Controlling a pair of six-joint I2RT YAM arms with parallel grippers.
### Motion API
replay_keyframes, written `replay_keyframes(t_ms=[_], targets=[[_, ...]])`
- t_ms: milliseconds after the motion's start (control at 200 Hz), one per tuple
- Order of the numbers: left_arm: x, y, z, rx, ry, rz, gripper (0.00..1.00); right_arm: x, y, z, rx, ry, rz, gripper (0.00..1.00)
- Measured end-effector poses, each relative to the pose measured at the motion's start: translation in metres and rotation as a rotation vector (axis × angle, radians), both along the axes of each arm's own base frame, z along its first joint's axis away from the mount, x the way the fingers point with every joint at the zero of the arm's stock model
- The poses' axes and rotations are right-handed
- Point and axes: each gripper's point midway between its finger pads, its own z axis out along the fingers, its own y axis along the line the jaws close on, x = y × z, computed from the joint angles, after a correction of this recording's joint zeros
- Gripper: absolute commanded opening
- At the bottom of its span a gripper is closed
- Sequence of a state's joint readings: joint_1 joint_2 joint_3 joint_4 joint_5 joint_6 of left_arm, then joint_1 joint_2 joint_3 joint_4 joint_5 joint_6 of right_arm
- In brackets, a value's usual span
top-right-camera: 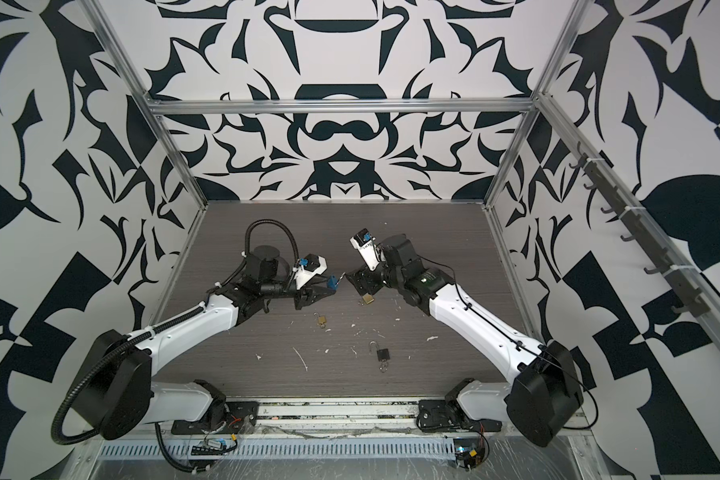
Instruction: Lock with the key
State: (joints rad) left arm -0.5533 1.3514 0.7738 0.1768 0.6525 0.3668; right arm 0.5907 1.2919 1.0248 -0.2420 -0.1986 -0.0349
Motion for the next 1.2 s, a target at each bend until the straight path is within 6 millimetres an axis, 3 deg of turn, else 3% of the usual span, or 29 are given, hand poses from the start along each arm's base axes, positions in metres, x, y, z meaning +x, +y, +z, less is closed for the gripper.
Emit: replay_keyframes(t_ms=[345, 610, 670, 935, 1200], targets=[[-0.005, 0.0, -0.007, 0.071, -0.1, -0.027, 0.0, 0.016, -0.017, 0.03, 0.054, 0.01, -0.165, 0.89], [-0.001, 0.006, -0.016, 0.157, -0.192, -0.018, 0.0, 0.011, -0.009, 0.063, 0.224, 0.244, -0.27, 0.89], [-0.001, 0.007, -0.018, 0.17, -0.205, -0.016, 0.0, 0.009, -0.003, 0.056, 0.254, 0.327, -0.278, 0.89], [0.001, 0.008, -0.017, 0.203, -0.255, -0.008, 0.0, -0.002, 0.011, -0.006, 0.244, 0.669, -0.361, 0.84], [0.005, 0.011, -0.022, 0.245, -0.282, 0.019, 0.0, -0.01, 0.019, -0.019, 0.273, 0.804, -0.389, 0.71]])
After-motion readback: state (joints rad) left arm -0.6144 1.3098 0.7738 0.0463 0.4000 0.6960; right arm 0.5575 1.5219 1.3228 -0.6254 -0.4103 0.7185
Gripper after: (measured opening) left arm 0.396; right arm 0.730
